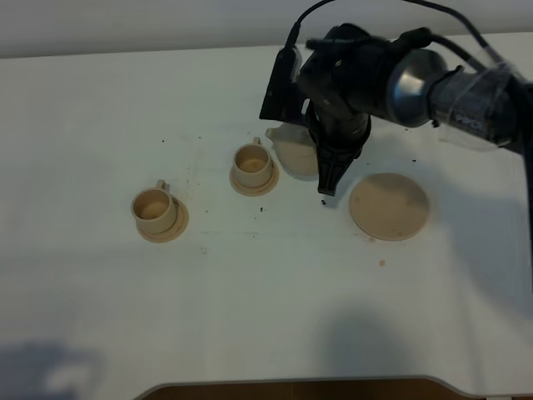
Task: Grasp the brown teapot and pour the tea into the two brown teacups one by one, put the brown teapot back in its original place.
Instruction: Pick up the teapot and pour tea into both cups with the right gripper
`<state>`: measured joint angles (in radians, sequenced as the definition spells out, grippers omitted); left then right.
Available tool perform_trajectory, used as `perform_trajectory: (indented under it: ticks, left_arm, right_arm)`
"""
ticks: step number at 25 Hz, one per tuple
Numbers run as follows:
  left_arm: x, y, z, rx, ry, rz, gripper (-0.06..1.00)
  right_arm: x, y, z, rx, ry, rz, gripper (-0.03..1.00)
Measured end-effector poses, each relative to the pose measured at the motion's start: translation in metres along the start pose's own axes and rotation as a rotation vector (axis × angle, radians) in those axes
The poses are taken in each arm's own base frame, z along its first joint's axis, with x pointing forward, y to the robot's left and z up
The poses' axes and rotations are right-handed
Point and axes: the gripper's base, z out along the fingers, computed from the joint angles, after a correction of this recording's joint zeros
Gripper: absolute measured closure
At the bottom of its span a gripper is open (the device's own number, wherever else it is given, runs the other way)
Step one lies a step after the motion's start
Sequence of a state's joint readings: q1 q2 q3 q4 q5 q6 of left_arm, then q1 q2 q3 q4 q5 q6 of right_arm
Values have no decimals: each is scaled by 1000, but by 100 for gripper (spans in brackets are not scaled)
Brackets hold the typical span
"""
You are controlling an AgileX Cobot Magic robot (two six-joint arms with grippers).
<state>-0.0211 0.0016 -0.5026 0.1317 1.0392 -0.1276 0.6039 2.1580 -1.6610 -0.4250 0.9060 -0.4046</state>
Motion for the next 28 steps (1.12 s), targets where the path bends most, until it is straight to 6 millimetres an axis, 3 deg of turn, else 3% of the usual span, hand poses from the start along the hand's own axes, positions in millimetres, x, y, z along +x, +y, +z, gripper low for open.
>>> perform_trajectory:
  ticks: [10, 17, 28]
  left_arm:
    - [0, 0, 0, 0, 0, 0, 45]
    - [0, 0, 0, 0, 0, 0, 45]
    - [0, 0, 0, 0, 0, 1, 45]
  right_arm:
    - [-12, 5, -5, 86, 37, -129, 85]
    - [-15, 13, 7, 102, 97, -199, 85]
    - [-25, 18, 1, 193, 120, -307, 85]
